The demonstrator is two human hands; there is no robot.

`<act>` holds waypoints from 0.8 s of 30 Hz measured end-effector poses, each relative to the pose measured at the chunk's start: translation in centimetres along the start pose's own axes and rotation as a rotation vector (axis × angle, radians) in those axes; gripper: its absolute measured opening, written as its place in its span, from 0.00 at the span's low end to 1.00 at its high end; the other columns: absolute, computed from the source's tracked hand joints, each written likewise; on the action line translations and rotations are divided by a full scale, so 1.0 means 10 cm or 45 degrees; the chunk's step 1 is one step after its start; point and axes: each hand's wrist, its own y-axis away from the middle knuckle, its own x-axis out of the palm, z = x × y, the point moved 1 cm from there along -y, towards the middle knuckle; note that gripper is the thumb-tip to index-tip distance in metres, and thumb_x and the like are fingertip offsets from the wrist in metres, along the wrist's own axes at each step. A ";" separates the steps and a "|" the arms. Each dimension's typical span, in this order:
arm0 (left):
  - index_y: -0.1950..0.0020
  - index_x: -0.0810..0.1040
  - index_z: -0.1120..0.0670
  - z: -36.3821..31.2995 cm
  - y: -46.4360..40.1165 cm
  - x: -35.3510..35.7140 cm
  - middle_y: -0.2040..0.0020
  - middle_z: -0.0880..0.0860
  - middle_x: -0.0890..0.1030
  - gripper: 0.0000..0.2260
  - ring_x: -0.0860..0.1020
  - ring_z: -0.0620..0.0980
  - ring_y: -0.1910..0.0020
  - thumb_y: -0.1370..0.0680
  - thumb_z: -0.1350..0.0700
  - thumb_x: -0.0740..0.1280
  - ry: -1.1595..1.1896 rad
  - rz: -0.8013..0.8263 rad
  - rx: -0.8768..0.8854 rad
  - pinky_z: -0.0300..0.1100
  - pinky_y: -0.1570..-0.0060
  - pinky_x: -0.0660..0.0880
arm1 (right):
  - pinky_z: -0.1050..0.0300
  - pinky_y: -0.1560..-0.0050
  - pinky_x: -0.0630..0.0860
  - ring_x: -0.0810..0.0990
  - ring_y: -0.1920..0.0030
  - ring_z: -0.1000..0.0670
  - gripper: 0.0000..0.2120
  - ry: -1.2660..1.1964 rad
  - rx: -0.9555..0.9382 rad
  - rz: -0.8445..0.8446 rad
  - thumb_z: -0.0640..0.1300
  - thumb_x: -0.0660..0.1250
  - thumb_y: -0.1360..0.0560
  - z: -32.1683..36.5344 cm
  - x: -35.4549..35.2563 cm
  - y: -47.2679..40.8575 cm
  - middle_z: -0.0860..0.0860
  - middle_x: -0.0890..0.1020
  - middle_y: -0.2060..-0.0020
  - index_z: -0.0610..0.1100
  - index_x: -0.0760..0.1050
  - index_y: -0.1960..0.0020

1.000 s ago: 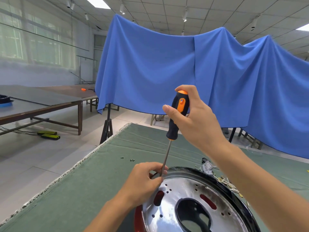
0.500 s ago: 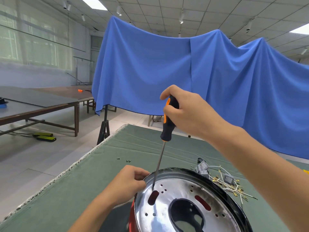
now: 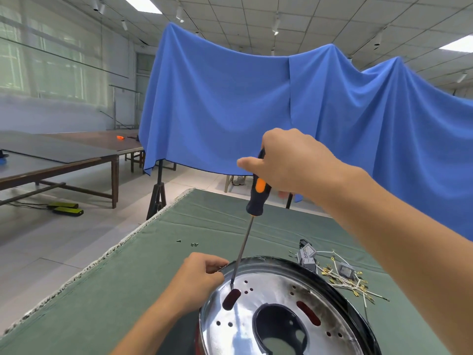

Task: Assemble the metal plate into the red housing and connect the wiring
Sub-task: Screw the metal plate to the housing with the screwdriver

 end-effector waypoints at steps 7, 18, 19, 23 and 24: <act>0.47 0.84 0.56 0.01 -0.01 0.01 0.56 0.48 0.86 0.15 0.83 0.46 0.53 0.27 0.68 0.62 -0.029 -0.060 -0.037 0.45 0.46 0.78 | 0.59 0.73 0.63 0.74 0.77 0.50 0.18 0.155 0.028 0.028 0.57 0.63 0.26 -0.02 -0.08 0.01 0.50 0.74 0.79 0.45 0.67 0.65; 0.53 0.86 0.53 0.00 0.01 0.03 0.61 0.47 0.86 0.14 0.83 0.44 0.59 0.26 0.68 0.63 0.037 -0.061 -0.046 0.38 0.54 0.79 | 0.59 0.74 0.76 0.81 0.75 0.50 0.08 -0.064 0.027 0.259 0.49 0.64 0.26 -0.02 -0.12 0.06 0.49 0.82 0.69 0.45 0.70 0.54; 0.54 0.86 0.53 -0.01 0.01 0.03 0.61 0.47 0.86 0.14 0.83 0.44 0.59 0.26 0.68 0.63 0.037 -0.059 -0.047 0.37 0.55 0.79 | 0.59 0.74 0.78 0.82 0.74 0.50 0.07 -0.127 0.026 0.310 0.47 0.64 0.26 -0.02 -0.13 0.07 0.48 0.83 0.67 0.43 0.72 0.52; 0.54 0.86 0.53 -0.02 0.01 0.03 0.62 0.47 0.86 0.14 0.83 0.44 0.60 0.25 0.68 0.63 0.036 -0.060 -0.047 0.37 0.56 0.78 | 0.62 0.76 0.66 0.74 0.81 0.52 0.17 0.127 0.000 0.094 0.55 0.66 0.26 -0.05 -0.12 0.07 0.51 0.77 0.78 0.45 0.70 0.66; 0.54 0.86 0.53 -0.02 0.02 0.03 0.62 0.46 0.86 0.14 0.83 0.43 0.60 0.25 0.67 0.63 0.036 -0.059 -0.048 0.36 0.56 0.78 | 0.61 0.75 0.67 0.76 0.79 0.51 0.16 0.121 0.010 0.100 0.55 0.65 0.26 -0.05 -0.11 0.07 0.52 0.77 0.78 0.45 0.69 0.65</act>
